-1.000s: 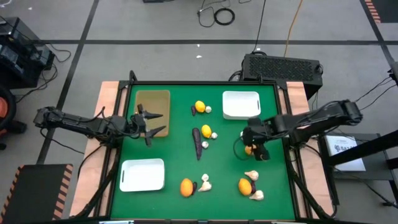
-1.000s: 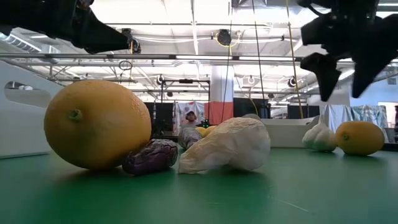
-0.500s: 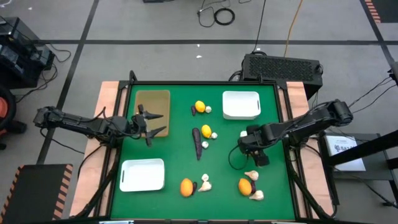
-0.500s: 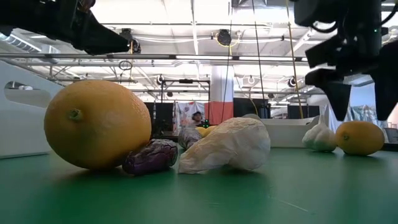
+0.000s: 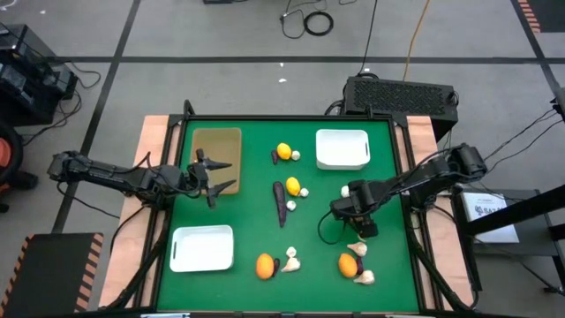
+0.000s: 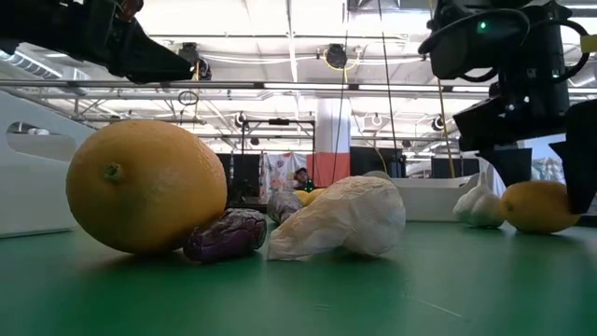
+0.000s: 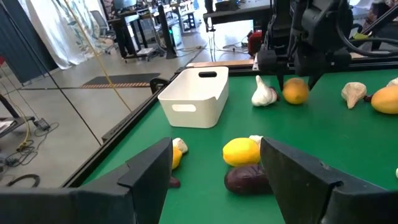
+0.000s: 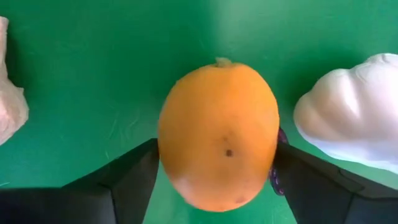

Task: Sort produce into baskets
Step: Put the lemon into the top white bin

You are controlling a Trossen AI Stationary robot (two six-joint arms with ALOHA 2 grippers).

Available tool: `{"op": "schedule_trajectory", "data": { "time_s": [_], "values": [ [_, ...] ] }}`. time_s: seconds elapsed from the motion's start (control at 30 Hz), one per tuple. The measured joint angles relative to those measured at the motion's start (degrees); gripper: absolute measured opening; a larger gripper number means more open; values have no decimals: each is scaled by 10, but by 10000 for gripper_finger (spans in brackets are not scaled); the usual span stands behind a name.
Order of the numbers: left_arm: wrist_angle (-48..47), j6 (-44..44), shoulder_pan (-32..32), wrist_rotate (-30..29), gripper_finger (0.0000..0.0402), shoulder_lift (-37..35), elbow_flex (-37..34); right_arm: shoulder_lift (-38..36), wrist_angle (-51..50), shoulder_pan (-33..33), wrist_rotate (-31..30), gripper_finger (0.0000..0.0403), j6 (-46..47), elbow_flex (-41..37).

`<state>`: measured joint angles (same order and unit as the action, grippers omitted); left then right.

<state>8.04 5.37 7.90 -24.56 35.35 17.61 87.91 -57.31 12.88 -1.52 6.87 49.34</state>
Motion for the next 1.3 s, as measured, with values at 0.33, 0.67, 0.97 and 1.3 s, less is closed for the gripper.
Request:
{"op": "schedule_trajectory", "data": {
  "time_s": [0.33, 0.67, 0.97, 1.3],
  "values": [
    [0, -1, 0, 0, 251, 0, 0, -1, 1, 0, 2, 227, 15, 1],
    [-85, -74, 0, 1, 251, 0, 21, -1, -4, 0, 4, 229, 4, 81],
    [-188, -166, 0, 0, 251, 0, 46, -1, 78, -12, -70, 229, -15, 157],
    [-254, -246, -1, -62, 251, 0, 46, -1, 228, -93, -208, 230, -10, 159]
  ]
}}
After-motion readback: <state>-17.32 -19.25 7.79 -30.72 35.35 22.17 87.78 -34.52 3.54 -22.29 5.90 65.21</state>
